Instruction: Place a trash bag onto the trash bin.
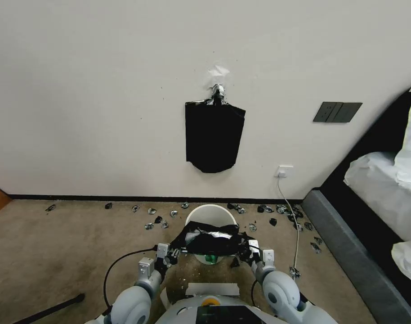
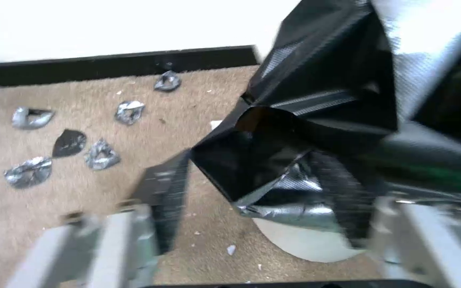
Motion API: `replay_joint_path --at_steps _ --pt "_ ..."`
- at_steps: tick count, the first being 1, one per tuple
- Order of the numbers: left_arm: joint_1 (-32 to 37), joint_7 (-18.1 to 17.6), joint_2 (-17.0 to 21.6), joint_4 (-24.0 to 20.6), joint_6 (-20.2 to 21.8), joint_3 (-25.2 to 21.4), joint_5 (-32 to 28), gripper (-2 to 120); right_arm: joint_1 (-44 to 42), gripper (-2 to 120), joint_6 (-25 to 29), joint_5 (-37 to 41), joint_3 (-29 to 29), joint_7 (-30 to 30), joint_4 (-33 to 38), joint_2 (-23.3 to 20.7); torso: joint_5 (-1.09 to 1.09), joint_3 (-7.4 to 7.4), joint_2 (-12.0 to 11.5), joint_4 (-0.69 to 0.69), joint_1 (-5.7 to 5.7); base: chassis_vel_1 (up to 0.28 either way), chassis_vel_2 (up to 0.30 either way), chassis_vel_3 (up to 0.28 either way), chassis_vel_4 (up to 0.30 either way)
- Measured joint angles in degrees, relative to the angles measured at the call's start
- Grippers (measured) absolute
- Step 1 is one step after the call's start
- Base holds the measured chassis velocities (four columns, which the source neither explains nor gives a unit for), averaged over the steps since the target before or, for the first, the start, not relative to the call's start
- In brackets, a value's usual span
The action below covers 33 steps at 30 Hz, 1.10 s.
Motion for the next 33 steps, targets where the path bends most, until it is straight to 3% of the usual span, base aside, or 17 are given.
replay_joint_path --at_steps 7,9,17,20,23,24,25,27,28,31,33 --pt "1.8 1.2 1.2 -1.1 0.2 -0.6 0.1 95 -2.6 97 0.0 -0.7 1.0 -0.1 2.6 -0.4 -0.01 0.0 0.0 0.01 0.0 0.0 0.0 0.0 0.0" --pt "2.2 1.2 1.4 -1.4 -0.1 -0.8 0.1 99 -3.1 99 0.0 -0.9 1.1 -0.1 3.2 -0.6 -0.01 0.0 0.0 0.01 0.0 0.0 0.0 0.0 0.0" --pt "7.6 1.8 2.0 -4.5 -1.8 -4.8 2.4 100 -8.4 100 -0.2 -4.2 2.2 0.4 8.5 -2.3 0.0 0.0 0.0 0.01 0.0 0.0 0.0 0.0 0.0" --pt "10.6 4.0 1.6 -5.2 -3.7 -7.4 6.4 100 -11.2 100 -0.2 -6.6 3.1 0.3 11.3 -3.1 -0.01 0.0 0.0 0.01 0.0 0.0 0.0 0.0 0.0" --pt "13.6 9.9 0.1 -5.3 -8.5 -12.4 11.9 100 -14.9 100 0.5 -13.5 4.3 -2.7 15.3 -3.9 0.0 0.0 0.0 0.01 0.0 0.0 0.0 0.0 0.0" --pt "13.6 9.9 0.1 -5.3 -8.5 -12.4 11.9 100 -14.9 100 0.5 -13.5 4.3 -2.7 15.3 -3.9 0.0 0.0 0.0 0.01 0.0 0.0 0.0 0.0 0.0" --pt "14.5 12.1 -1.9 -5.3 -12.8 -15.5 14.6 100 -16.5 100 3.2 -17.6 5.3 -6.0 17.5 -4.4 0.0 0.0 0.0 -0.01 0.0 0.0 0.0 0.0 0.0" --pt "14.6 12.5 -2.8 -5.4 -14.1 -16.4 15.2 100 -16.8 100 4.4 -18.2 5.7 -7.0 18.2 -4.7 0.0 0.0 0.0 0.0 0.0 0.0 0.0 0.0 0.0" --pt "14.8 12.9 -5.5 -5.9 -16.3 -18.7 16.6 100 -16.7 100 7.3 -18.4 7.2 -9.3 19.0 -5.5 -0.01 -0.01 0.0 0.0 0.0 0.0 0.0 0.0 0.0" --pt "15.1 13.0 -9.6 -7.0 -17.5 -21.1 18.4 100 -14.4 100 10.5 -15.2 10.9 -14.3 19.0 -7.8 0.02 0.0 0.0 0.0 0.0 0.0 0.0 0.0 0.0" --pt "15.8 13.1 -13.1 -7.7 -18.0 -22.4 21.7 100 -10.4 100 9.0 -11.1 14.5 -20.3 18.6 -11.0 0.0 0.0 0.0 0.02 0.0 0.0 0.0 0.0 0.0"
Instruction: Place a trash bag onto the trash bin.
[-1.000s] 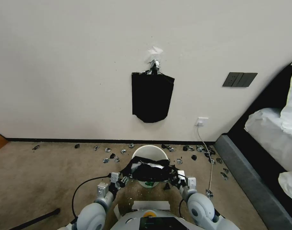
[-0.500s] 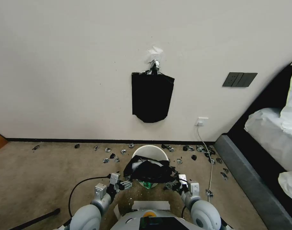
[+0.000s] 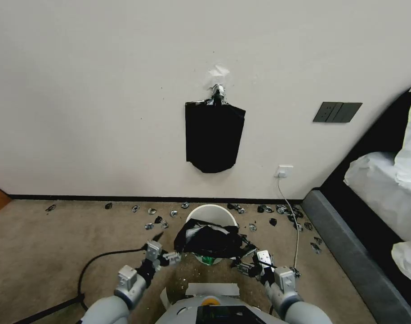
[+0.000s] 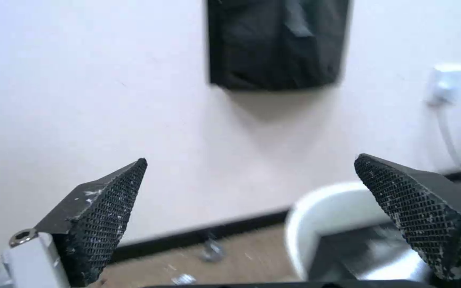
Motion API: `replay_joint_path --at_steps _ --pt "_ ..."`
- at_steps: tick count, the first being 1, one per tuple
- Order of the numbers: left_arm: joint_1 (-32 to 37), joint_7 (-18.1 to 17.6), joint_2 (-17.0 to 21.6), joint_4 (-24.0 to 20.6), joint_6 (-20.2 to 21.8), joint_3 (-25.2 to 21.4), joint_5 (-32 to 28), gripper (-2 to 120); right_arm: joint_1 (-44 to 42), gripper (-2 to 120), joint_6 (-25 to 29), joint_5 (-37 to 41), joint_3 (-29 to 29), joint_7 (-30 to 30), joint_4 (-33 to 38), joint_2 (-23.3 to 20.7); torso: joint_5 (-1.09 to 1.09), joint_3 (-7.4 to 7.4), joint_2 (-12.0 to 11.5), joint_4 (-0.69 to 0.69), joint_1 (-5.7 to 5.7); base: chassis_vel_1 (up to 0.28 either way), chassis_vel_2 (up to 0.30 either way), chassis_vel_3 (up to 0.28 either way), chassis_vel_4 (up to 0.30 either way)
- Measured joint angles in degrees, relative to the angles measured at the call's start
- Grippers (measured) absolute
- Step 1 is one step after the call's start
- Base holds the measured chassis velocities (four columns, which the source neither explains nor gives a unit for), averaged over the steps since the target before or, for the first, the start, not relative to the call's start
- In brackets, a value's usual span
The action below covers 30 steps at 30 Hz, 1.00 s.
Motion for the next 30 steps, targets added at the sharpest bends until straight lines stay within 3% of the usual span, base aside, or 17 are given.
replay_joint_path --at_steps 1,3,4,6,8,9,11,13,14,16,21,25,30 --pt "0.5 0.2 -1.6 -0.3 -0.2 -0.3 1.9 100 3.6 100 -2.2 2.6 1.1 -3.5 -0.9 -2.1 0.0 0.0 0.0 -0.01 0.0 0.0 0.0 0.0 0.0" --pt "0.7 0.2 -2.0 -0.3 -0.2 -0.4 2.3 100 4.8 100 -2.9 3.4 1.1 -4.3 -1.2 -2.7 0.0 0.0 0.0 -0.02 0.0 0.0 0.0 0.0 0.0" --pt "1.9 0.9 -4.6 -0.7 -0.4 -0.5 4.9 100 15.1 100 -8.7 9.8 -0.9 -8.4 -5.0 -5.6 0.01 0.0 0.0 0.01 0.0 0.0 0.0 0.0 0.0" --pt "2.1 1.4 -5.4 -0.6 -0.7 -0.6 6.1 100 19.5 100 -11.2 12.0 -2.6 -9.5 -7.0 -6.1 0.02 0.0 0.0 0.0 0.0 0.0 0.0 0.0 0.0" --pt "1.3 2.9 -6.2 0.5 -1.4 -0.6 8.4 100 30.7 100 -16.7 16.4 -6.5 -12.0 -12.2 -6.8 0.06 0.01 0.0 0.08 0.0 0.0 0.0 0.0 0.0" --pt "0.0 3.3 -5.7 1.1 -1.5 -0.1 8.6 100 35.5 100 -18.7 17.3 -8.2 -13.6 -15.3 -7.5 -0.06 0.01 0.0 0.0 0.01 0.0 0.0 0.0 0.0" --pt "-0.1 3.5 -5.4 1.4 -1.6 -0.2 8.7 100 38.7 100 -19.7 17.8 -10.3 -14.6 -17.7 -8.0 -0.08 0.01 0.0 -0.06 0.01 0.0 0.0 0.0 0.0" --pt "1.5 3.9 -5.9 1.6 -2.5 -1.4 8.8 100 47.0 100 -21.2 18.9 -17.9 -16.8 -23.9 -8.5 0.06 0.01 0.0 -0.07 0.01 0.0 0.0 0.0 0.0" --pt "1.5 3.9 -5.9 1.6 -2.5 -1.4 8.8 100 47.0 100 -21.2 18.9 -17.9 -16.8 -23.9 -8.5 0.06 0.01 0.0 -0.07 0.01 0.0 0.0 0.0 0.0" --pt "3.1 4.1 -7.0 1.6 -3.3 -2.2 9.0 100 57.0 100 -21.7 19.0 -27.6 -19.9 -31.5 -7.8 -0.02 0.01 0.0 0.05 0.01 0.0 0.0 0.0 0.0" --pt "3.8 4.0 -8.2 1.7 -3.6 -2.3 9.5 100 66.8 100 -21.1 18.0 -38.1 -23.4 -41.4 -3.9 -0.03 0.01 0.0 -0.01 0.01 0.0 0.0 0.0 0.0" --pt "4.0 4.1 -8.3 1.7 -3.6 -2.3 9.5 100 70.7 100 -19.7 15.4 -43.6 -25.7 -46.8 -1.4 -0.01 0.01 0.0 0.0 0.01 0.0 0.0 0.0 0.0" --pt "3.7 4.0 -8.4 1.8 -3.6 -2.0 9.3 100 72.4 96 -18.6 13.2 -46.1 -26.8 -51.0 1.1 0.0 0.01 0.0 -0.02 0.01 0.0 0.0 0.0 0.0"
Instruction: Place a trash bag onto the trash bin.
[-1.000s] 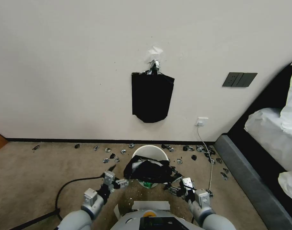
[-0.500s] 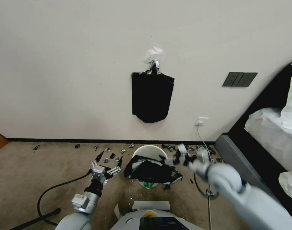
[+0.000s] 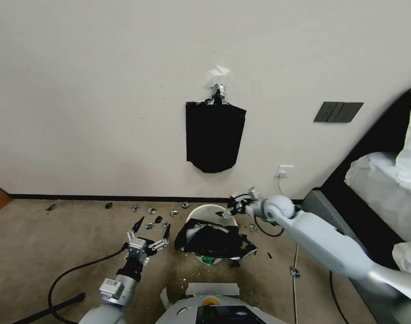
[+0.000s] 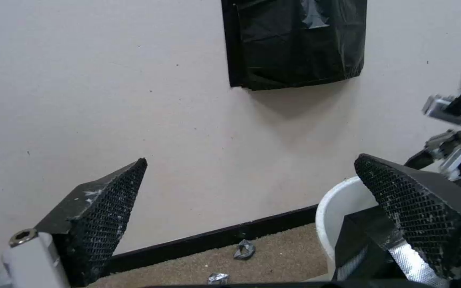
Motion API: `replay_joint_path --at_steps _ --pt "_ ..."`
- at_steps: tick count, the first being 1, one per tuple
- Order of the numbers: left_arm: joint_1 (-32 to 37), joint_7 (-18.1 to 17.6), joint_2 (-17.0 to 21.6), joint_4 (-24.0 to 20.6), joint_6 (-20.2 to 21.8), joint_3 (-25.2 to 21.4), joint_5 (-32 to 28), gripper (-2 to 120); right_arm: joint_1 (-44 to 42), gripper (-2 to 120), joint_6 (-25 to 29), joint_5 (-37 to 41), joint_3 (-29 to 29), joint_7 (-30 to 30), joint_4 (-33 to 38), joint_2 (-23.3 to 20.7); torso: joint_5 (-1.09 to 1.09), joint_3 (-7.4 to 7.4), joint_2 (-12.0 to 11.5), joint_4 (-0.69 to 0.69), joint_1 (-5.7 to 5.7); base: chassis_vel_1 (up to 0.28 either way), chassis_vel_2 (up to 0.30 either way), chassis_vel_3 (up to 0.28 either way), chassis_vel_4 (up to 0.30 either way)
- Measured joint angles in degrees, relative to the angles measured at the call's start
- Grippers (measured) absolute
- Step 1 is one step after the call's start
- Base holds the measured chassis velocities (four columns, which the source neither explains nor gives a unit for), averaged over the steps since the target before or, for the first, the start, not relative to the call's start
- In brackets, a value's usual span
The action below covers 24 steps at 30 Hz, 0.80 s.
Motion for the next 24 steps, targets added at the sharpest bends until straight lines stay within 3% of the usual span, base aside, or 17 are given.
replay_joint_path --at_steps 5,16,18,24 --pt "-0.7 -0.7 0.1 -0.1 0.3 0.7 -2.5 100 1.2 73 0.4 -0.2 -1.7 -0.7 -1.5 1.0 -0.01 0.0 0.0 0.01 0.0 0.0 0.0 0.0 0.0" --pt "-1.5 -2.4 0.6 0.2 0.3 0.3 -3.1 100 0.9 38 1.1 -0.8 -1.4 -1.2 -3.6 1.8 0.0 0.0 0.0 0.02 -0.01 0.0 0.0 0.0 0.0" --pt "-1.3 -2.4 0.6 -0.1 0.4 0.1 -3.6 100 0.9 27 1.6 -1.0 -2.0 -1.2 -3.5 1.4 -0.01 -0.01 0.0 0.0 -0.01 0.0 0.0 0.0 0.0" --pt "-1.1 -2.4 0.5 -0.3 0.4 0.1 -4.0 100 0.0 10 3.3 -1.7 -1.9 -0.6 -3.1 1.4 -0.02 -0.02 0.0 0.01 -0.01 0.0 0.0 0.0 0.0"
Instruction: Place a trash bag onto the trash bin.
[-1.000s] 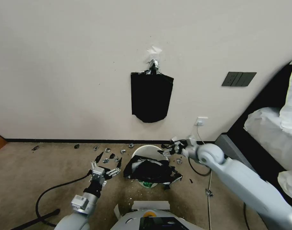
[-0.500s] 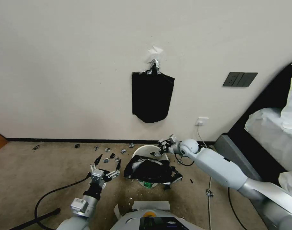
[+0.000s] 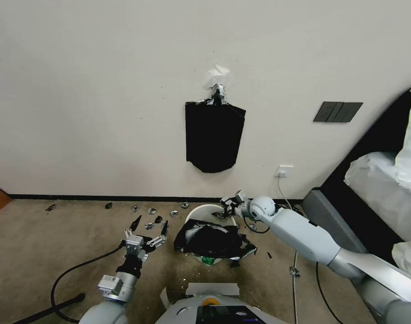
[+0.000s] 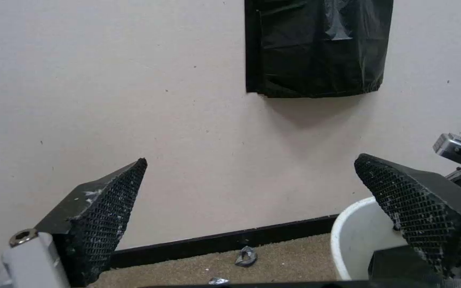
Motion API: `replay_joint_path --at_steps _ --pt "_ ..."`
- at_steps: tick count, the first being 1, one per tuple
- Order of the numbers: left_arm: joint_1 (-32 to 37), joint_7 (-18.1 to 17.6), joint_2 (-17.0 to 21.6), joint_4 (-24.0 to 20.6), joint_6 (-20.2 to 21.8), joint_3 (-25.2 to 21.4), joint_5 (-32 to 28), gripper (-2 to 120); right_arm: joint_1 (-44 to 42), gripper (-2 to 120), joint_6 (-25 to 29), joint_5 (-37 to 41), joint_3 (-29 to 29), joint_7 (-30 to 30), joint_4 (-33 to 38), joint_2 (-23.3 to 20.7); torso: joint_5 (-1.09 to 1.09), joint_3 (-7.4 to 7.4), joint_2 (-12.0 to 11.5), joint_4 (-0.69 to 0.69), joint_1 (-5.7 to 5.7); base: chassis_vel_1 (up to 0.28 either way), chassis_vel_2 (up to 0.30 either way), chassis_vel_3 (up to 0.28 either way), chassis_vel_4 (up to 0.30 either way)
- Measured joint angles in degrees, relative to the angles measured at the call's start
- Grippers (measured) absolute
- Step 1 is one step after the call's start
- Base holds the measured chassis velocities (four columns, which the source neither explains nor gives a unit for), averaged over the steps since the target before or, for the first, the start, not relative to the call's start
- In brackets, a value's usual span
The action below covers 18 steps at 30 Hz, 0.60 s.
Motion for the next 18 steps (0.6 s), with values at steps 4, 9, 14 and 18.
replay_joint_path --at_steps 4,9,14,18 --pt "-0.1 -0.1 -0.4 -0.1 0.1 0.3 -0.2 100 -0.7 8 0.4 1.4 0.6 1.9 1.1 -0.3 0.02 0.01 0.0 0.0 0.0 0.0 0.0 0.0 0.0" --pt "-0.5 -0.1 -0.6 -0.5 0.8 0.5 -1.3 100 -1.7 2 -0.6 6.6 2.6 7.5 4.5 -2.5 0.04 0.01 0.0 0.03 0.0 0.0 0.0 0.0 0.0" --pt "-1.3 -0.3 -0.1 -0.6 1.5 0.5 -2.5 100 -4.2 2 -3.2 12.9 6.5 17.0 9.2 -4.9 0.03 0.01 0.0 -0.01 0.0 0.0 0.0 0.0 0.0" --pt "-2.5 -0.6 0.0 -0.4 2.2 1.6 -3.5 100 -9.8 2 -3.8 20.1 12.4 28.4 15.5 -6.1 0.04 0.01 0.0 -0.01 0.0 0.0 0.0 0.0 0.0"
